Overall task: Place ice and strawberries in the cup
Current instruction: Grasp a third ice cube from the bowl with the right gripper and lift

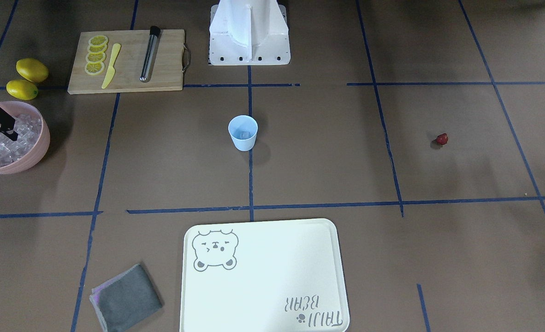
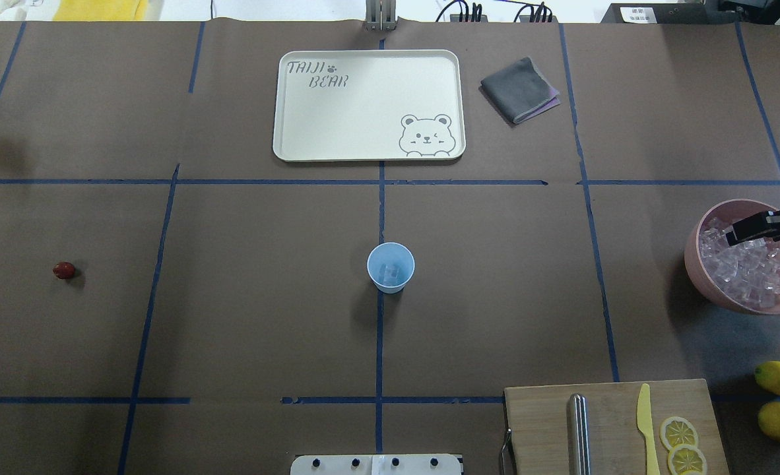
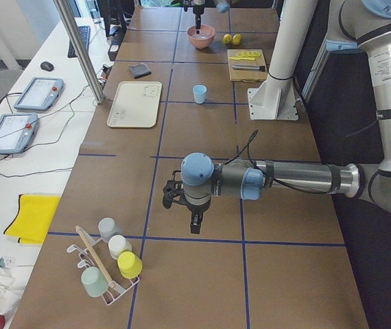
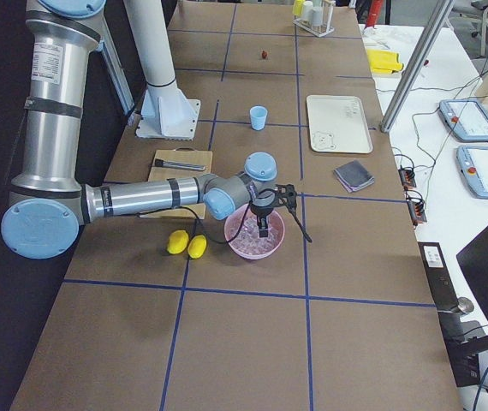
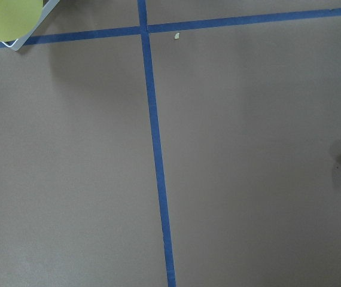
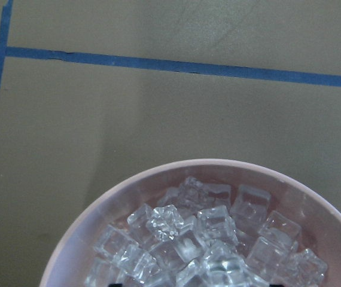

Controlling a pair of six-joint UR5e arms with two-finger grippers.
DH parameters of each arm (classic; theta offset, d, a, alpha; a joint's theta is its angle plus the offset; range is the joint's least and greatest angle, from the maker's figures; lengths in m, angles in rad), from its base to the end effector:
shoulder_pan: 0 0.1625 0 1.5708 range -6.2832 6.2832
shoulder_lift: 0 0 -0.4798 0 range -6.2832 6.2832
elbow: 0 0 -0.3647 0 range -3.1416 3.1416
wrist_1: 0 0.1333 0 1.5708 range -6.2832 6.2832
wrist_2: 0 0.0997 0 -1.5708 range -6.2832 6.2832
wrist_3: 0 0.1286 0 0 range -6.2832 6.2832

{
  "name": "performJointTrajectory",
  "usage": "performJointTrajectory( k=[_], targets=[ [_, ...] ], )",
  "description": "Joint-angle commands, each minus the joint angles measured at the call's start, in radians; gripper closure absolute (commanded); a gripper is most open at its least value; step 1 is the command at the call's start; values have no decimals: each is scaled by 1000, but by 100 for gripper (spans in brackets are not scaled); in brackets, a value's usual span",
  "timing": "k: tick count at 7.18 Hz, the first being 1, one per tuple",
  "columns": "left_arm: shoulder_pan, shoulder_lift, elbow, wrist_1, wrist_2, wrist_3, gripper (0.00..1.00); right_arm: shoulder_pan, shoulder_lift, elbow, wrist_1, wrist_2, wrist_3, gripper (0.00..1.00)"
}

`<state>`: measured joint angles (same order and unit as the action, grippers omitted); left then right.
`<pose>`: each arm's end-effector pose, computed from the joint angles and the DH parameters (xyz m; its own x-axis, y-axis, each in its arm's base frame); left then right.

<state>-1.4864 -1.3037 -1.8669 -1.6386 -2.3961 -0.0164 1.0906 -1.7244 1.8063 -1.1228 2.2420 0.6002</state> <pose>-0.0095 -0.3476 0.6919 0.6712 0.1117 -0.7328 -0.0729 0.9937 0.0847 -0.1500 -0.4033 0.6433 0.6784 -0.0964 0.7283 0.0187 0.9933 0.1140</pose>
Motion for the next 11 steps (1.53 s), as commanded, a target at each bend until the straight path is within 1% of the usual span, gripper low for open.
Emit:
performJointTrajectory(
  k=[1, 2, 3, 4, 5, 6, 7, 8, 10, 11],
  targets=[
    [0, 0, 0, 0, 0, 0, 0, 0, 2, -25, 3, -19, -5, 15],
    [0, 0, 0, -1, 0, 1, 0, 0, 0, -30, 2, -30, -3, 15],
    [0, 0, 0, -1, -1, 1, 0, -1, 0, -32, 1, -36, -3, 19],
    [0, 0, 0, -1, 0, 1, 0, -1, 0, -33, 1, -36, 1, 29],
    [0, 0, 0, -1, -1, 1, 0, -1, 2, -36, 0, -38, 6, 55],
    [0, 0, -1, -1, -1, 1, 0, -1, 3, -39, 1, -38, 4, 70],
    [0, 0, -1, -1, 0, 1, 0, -1, 3, -39, 1, -36, 4, 90],
    [0, 0, -1, -1, -1, 1, 0, -1, 2, -38, 1, -35, 4, 100],
    [0, 0, -1, -1, -1, 1, 0, -1, 0, -33, 1, -33, 1, 100],
    [0, 0, -1, -1, -1, 1, 0, 6, -6, 14, -2, -22, 0, 100]
  ],
)
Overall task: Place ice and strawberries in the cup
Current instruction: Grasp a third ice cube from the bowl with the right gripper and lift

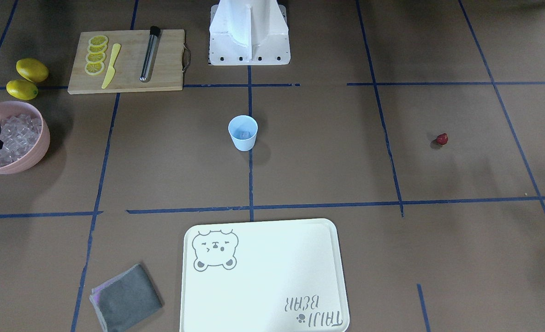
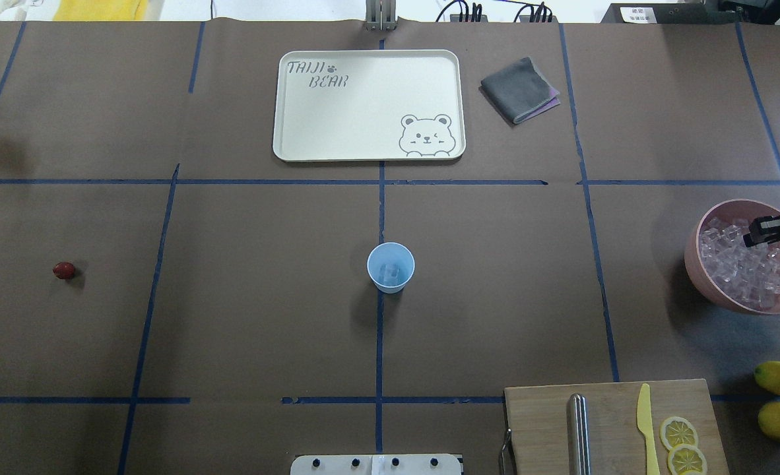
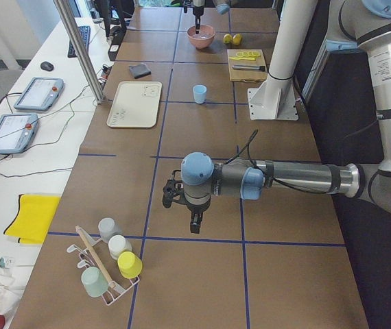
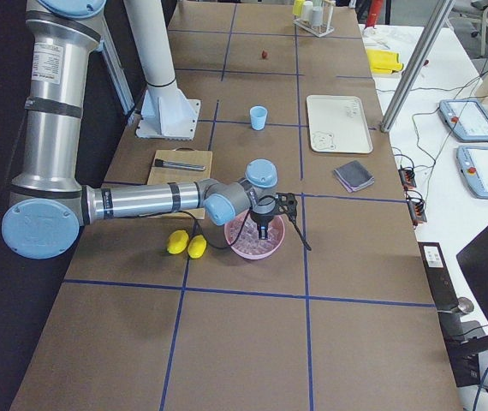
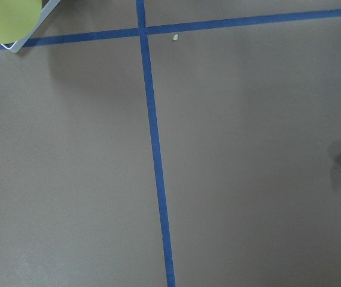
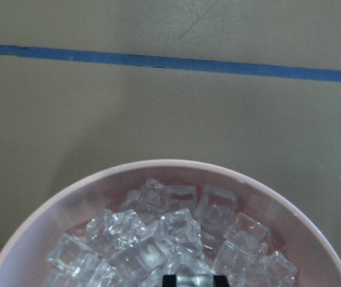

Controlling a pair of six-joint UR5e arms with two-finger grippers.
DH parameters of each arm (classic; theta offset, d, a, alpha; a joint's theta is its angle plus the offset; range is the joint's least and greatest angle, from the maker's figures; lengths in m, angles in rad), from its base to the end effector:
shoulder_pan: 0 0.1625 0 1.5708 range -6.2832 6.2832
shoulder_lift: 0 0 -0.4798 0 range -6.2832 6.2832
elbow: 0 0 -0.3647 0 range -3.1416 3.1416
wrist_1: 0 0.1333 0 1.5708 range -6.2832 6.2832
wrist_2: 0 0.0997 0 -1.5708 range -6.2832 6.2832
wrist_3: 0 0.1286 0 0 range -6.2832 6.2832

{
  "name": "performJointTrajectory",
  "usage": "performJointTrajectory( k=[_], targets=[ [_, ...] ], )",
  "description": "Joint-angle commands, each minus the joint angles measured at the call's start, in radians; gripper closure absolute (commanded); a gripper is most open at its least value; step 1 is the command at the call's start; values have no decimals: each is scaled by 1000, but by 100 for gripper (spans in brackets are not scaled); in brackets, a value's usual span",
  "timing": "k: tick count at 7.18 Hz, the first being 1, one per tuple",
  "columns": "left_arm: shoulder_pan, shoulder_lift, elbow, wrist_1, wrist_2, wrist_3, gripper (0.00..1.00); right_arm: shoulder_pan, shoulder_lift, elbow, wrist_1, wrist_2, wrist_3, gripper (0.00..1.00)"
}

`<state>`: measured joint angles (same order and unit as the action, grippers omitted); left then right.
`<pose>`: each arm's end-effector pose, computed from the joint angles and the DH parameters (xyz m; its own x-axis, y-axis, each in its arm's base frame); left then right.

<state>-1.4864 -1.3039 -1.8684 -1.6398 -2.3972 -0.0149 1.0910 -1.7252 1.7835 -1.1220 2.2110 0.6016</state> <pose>-0.0094 -0.3479 0.6909 0.6701 0.1153 -0.7332 -0.0739 0.9933 0.0886 -0.1472 -0.4053 0.6571 0.7045 -0.0785 0.7054 0.0058 0.9945 0.1048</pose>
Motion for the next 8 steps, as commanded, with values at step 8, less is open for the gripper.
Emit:
performJointTrajectory(
  k=[8],
  targets=[
    [0, 0, -5, -1, 0, 0, 0, -476, 592, 98, -10, -200, 905, 100]
  ],
)
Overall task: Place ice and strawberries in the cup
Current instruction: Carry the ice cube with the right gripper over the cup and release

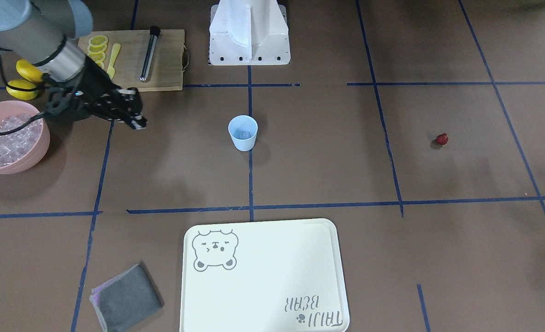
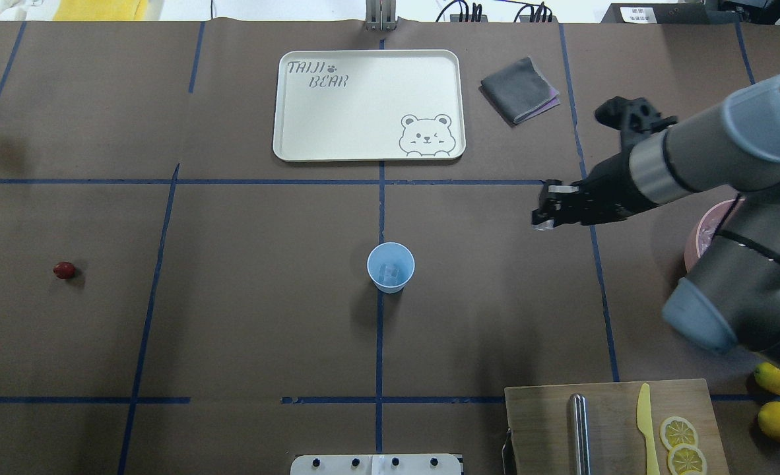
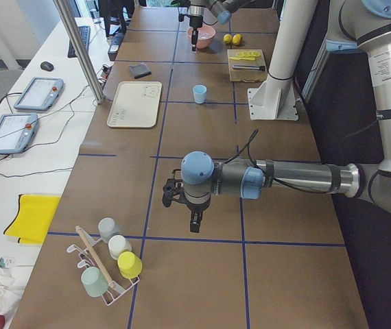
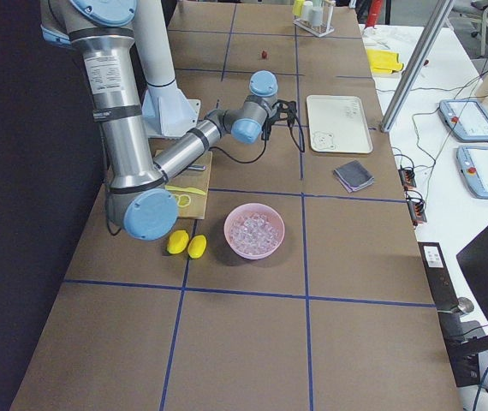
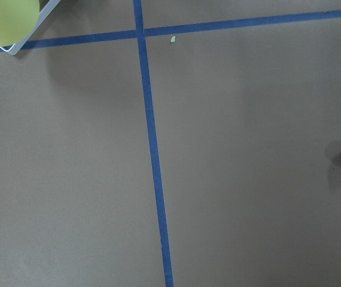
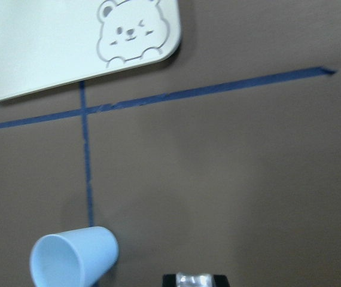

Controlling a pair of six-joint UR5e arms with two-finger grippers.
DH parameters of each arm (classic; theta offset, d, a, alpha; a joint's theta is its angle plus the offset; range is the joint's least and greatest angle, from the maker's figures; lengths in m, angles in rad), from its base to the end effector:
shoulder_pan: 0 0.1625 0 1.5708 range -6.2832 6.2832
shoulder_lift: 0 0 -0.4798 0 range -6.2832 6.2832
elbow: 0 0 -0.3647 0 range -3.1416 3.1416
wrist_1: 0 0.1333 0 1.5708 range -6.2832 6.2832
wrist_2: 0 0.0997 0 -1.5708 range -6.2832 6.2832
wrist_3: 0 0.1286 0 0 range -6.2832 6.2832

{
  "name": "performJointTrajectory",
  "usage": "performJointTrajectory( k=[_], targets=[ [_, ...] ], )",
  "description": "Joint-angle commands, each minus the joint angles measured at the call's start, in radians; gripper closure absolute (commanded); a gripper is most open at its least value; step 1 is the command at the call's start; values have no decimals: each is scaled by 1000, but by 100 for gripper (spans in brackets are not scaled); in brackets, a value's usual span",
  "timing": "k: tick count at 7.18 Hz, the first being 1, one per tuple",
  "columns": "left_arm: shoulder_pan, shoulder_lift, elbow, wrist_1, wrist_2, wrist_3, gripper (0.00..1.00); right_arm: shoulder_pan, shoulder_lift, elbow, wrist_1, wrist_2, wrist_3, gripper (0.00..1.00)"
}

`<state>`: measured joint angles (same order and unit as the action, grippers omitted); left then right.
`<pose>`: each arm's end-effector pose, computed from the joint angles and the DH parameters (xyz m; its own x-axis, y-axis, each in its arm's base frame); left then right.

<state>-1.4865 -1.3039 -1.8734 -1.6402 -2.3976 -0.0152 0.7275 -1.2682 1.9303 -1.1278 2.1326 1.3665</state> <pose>-0.0094 -0.3482 0.6884 0.6695 0.1189 -0.7332 -0.0736 0.9929 0.0938 -0.3846 -0.4292 0.3561 0.3705 0.1000 0.9235 -0.1350 0.9894 -0.0530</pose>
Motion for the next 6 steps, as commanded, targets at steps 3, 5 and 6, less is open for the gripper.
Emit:
performJointTrajectory(
  k=[3, 5, 6],
  targets=[
    [0, 0, -7, 0, 0, -2, 0, -210, 270, -126, -52, -233, 213, 98],
    [0, 0, -7, 0, 0, -2, 0, -240, 268, -129, -58, -273, 215, 86],
    [0, 0, -7, 0, 0, -2, 0, -240, 270, -131, -56, -275, 215, 69]
  ],
)
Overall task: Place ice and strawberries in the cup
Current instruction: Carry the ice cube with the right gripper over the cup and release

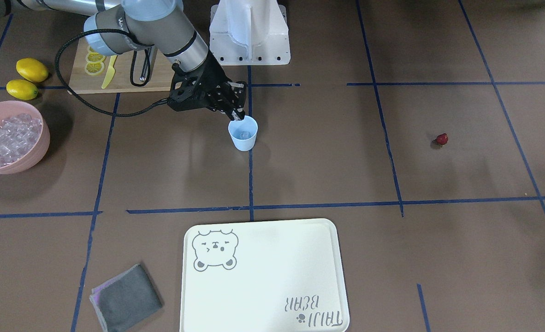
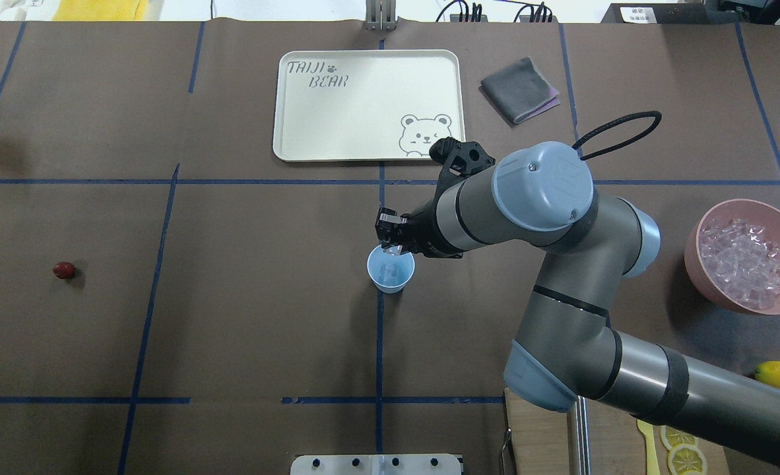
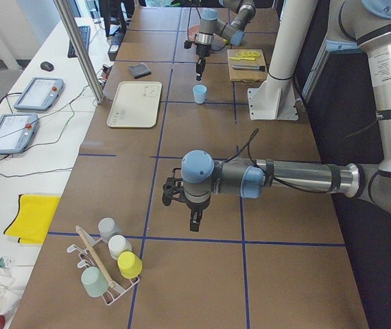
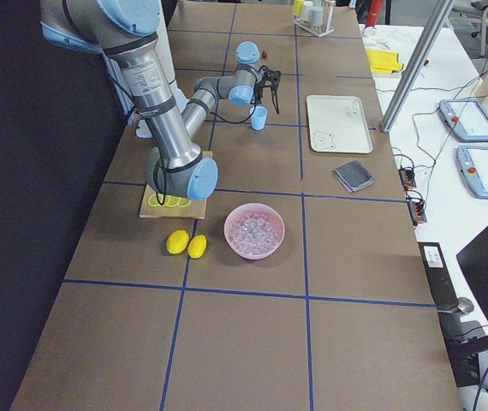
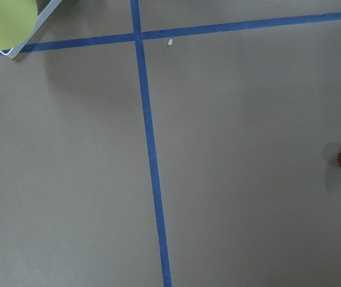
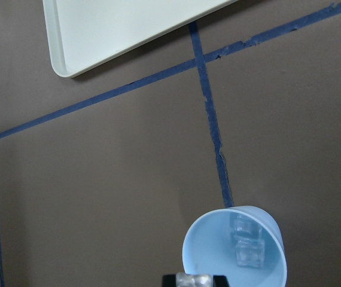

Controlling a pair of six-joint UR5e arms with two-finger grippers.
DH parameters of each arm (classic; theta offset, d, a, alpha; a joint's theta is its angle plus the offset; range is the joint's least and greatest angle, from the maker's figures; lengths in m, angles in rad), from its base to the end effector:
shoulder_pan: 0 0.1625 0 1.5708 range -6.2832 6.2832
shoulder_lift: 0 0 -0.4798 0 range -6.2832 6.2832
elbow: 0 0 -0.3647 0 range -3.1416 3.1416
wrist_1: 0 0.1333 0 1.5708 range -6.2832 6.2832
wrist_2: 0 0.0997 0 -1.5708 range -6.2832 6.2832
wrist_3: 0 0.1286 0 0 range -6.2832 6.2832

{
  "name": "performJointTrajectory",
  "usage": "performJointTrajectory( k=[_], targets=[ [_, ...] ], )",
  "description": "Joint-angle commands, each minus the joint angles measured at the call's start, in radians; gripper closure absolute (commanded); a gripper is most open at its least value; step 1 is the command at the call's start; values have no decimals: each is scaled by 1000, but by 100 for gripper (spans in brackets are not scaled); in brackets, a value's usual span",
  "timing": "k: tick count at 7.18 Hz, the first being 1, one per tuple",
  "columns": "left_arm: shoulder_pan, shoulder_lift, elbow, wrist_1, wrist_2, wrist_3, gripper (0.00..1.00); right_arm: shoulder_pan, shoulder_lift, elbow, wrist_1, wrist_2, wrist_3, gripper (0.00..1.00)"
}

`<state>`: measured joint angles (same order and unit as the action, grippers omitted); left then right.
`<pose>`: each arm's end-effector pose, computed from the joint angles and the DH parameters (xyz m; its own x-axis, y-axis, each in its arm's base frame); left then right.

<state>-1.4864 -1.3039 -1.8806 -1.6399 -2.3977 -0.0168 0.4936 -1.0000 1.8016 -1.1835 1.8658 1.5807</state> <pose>-0.0093 -0.3487 0.6851 0.6691 0.1224 -0.7330 -0.0725 0.9924 0.0995 -0.5395 -0.3992 0.2576 0.3261 0.1862 0.9268 -0.2190 0.9686 -0.1175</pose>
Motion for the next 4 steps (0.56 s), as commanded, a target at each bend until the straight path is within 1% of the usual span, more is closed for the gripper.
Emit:
performJointTrajectory(
  k=[1, 2, 3, 4],
  targets=[
    [0, 0, 1, 0, 0, 0, 0, -6, 1, -4, -2, -8, 2, 52],
    [0, 0, 3, 0, 0, 0, 0, -6, 1, -4, -2, -8, 2, 35],
    [0, 0, 4, 0, 0, 0, 0, -6, 1, -4, -4, -8, 4, 29],
    [0, 0, 5, -1, 0, -2, 0, -4, 0, -4, -4, -8, 2, 26]
  ],
)
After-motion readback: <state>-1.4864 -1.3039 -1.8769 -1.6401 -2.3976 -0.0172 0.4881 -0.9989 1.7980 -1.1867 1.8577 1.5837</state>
